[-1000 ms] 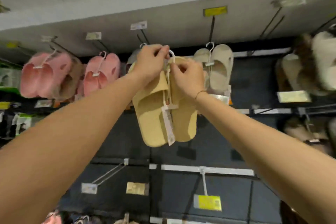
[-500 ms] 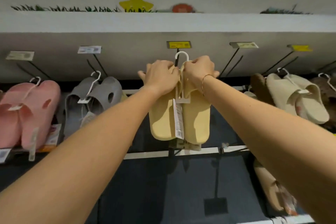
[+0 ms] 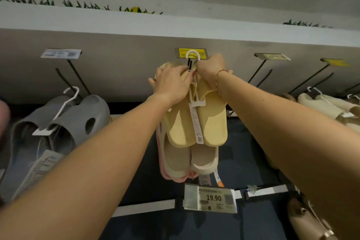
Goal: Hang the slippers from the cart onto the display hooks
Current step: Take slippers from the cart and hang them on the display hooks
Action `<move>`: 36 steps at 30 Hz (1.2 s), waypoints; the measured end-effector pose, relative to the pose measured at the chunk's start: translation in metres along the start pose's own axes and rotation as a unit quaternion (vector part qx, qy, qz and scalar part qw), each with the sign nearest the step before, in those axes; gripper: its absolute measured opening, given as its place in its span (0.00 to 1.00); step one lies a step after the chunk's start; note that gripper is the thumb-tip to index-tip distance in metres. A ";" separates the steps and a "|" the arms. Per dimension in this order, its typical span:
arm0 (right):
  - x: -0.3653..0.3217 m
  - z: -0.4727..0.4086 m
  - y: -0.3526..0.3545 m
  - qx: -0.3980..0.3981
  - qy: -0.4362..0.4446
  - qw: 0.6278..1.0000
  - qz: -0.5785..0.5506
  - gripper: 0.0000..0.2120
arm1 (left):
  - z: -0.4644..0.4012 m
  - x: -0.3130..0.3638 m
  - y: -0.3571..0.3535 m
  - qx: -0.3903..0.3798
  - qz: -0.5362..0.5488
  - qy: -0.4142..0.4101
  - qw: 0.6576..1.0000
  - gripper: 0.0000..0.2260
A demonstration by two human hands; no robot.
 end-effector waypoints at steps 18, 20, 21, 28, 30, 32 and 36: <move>0.011 -0.001 -0.013 -0.021 0.024 0.999 0.025 0.11 | -0.004 0.000 -0.002 0.084 -0.103 -0.045 0.990 0.18; 0.012 -0.007 -0.020 -0.028 0.013 0.998 0.047 0.10 | -0.011 -0.006 -0.009 0.060 -0.099 -0.032 0.993 0.20; 0.017 -0.009 -0.024 -0.033 0.006 0.997 0.063 0.10 | -0.012 -0.010 -0.016 0.035 -0.097 -0.026 0.994 0.21; 0.066 0.008 -0.044 -0.104 0.034 0.978 0.180 0.08 | 0.039 -0.038 -0.083 -0.163 -0.047 -0.023 0.985 0.21; 0.062 0.022 -0.046 -0.150 0.095 0.965 0.193 0.09 | 0.050 -0.047 -0.086 -0.183 -0.038 -0.018 0.982 0.22; 0.056 0.046 -0.048 -0.193 0.146 0.941 0.237 0.10 | 0.061 -0.055 -0.087 -0.219 -0.055 -0.006 0.974 0.23; 0.054 0.105 -0.046 -0.246 0.143 0.905 0.315 0.17 | 0.101 -0.060 -0.064 -0.291 -0.019 0.026 0.956 0.24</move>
Point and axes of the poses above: each hand's wrist, its own z-axis away from the middle knuckle, its own y-axis out of the back of the hand, x = y × z, the point moved 10 cm from there along -z, towards the middle knuckle, and after that the axes turned 13 degrees about -z, right-handed, at the moved point
